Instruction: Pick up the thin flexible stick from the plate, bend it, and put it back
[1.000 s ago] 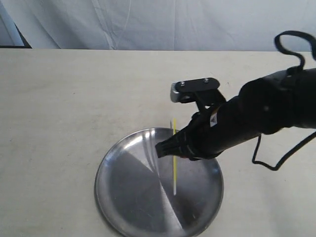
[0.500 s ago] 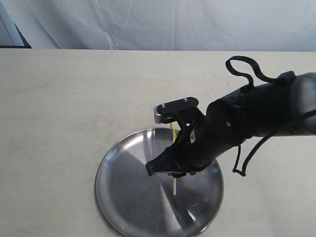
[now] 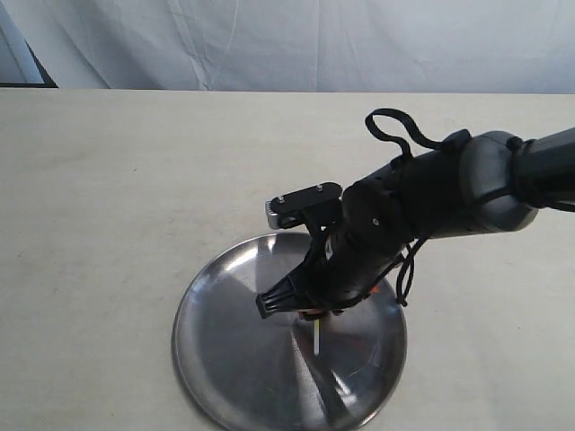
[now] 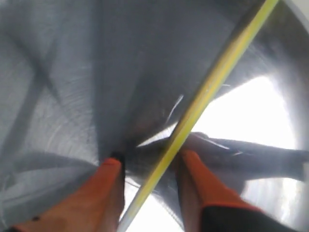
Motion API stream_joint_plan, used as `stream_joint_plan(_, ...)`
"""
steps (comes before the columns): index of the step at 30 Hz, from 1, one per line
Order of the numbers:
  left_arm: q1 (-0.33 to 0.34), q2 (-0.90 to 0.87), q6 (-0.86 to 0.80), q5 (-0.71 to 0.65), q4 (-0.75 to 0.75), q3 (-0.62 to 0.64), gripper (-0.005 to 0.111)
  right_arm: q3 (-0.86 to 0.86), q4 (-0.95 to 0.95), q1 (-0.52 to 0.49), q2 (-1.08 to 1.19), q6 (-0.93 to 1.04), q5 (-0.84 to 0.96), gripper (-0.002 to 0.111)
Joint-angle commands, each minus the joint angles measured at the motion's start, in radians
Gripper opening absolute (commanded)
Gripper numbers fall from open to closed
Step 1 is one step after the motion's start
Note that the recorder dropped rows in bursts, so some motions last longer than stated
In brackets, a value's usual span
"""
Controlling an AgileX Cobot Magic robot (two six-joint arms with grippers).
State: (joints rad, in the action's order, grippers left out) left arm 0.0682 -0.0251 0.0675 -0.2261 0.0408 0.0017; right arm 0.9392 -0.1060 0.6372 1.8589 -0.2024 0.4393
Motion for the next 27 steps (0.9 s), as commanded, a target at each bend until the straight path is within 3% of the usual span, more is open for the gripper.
stream_joint_plan(1, -0.003, 0.021, 0.0, 0.011, 0.004, -0.002, 0.0, 0.006, 0.118, 0.002, 0.002, -0.1, 0.009, 0.037)
stream_joint_plan(6, -0.003, 0.025, 0.0, 0.011, 0.004, -0.002, 0.0, 0.006, 0.181, 0.002, 0.002, -0.175, 0.002, 0.037)
stream_joint_plan(27, -0.003, 0.025, 0.0, 0.011, 0.004, -0.002, 0.0, 0.006, 0.099, 0.002, 0.002, -0.175, -0.035, 0.037)
